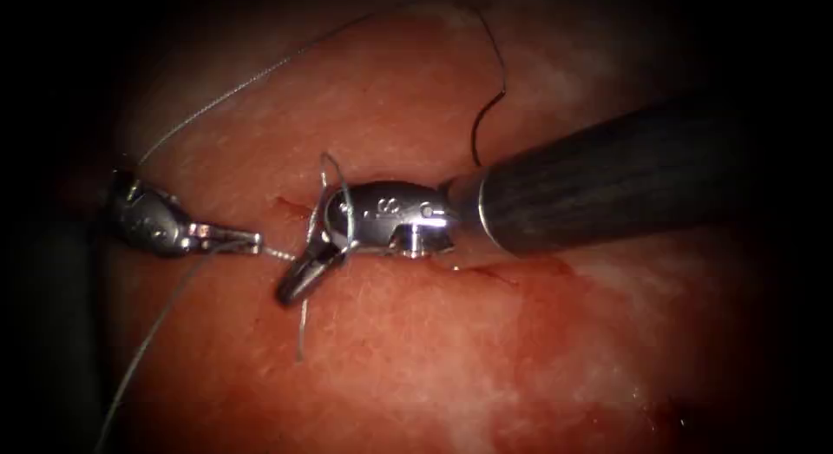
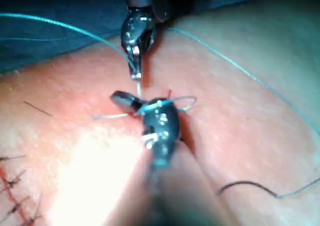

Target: Wound Closure

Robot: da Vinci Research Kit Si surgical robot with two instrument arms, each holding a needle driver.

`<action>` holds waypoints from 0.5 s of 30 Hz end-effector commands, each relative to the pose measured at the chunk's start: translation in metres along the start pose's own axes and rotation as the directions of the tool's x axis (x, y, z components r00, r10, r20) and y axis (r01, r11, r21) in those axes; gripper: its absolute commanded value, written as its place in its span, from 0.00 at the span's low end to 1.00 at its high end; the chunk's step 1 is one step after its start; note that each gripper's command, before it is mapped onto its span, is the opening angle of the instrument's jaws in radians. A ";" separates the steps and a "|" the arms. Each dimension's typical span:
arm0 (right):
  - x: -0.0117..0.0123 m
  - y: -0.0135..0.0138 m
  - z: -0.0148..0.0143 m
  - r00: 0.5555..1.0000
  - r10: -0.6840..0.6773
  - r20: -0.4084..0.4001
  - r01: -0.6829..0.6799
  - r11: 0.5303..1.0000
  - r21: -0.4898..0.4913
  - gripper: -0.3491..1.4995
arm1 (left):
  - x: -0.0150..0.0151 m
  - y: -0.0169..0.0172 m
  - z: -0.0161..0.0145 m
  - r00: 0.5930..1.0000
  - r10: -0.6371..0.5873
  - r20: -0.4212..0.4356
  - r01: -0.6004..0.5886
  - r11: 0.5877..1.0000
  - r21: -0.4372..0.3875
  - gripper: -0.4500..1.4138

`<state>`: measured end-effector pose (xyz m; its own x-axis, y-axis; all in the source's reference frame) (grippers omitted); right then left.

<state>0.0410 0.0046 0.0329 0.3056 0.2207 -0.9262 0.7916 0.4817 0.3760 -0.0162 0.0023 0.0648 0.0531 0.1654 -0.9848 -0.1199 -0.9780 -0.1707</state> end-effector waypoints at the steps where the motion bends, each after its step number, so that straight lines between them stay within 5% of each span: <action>1: -0.0001 0.0005 0.0016 1.000 -0.007 0.020 0.007 1.000 0.022 0.36 | -0.0007 0.0011 0.0003 1.000 -0.005 0.000 0.005 1.000 0.000 0.00; 5: 0.0004 0.0009 0.0024 0.996 -0.033 0.087 0.028 0.998 0.059 0.58 | -0.0007 0.0011 0.0003 1.000 -0.005 0.001 0.005 1.000 0.001 0.00; 15: 0.0007 0.0017 0.0024 0.965 -0.104 0.241 0.070 0.987 0.147 0.64 | -0.0007 0.0013 0.0001 1.000 -0.004 0.002 0.004 1.000 0.002 0.00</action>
<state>0.0432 0.0045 0.0325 0.3420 -0.0485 -0.9384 0.8814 0.3629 0.3024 -0.0159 0.0022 0.0648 0.0500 0.1643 -0.9852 -0.1230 -0.9779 -0.1693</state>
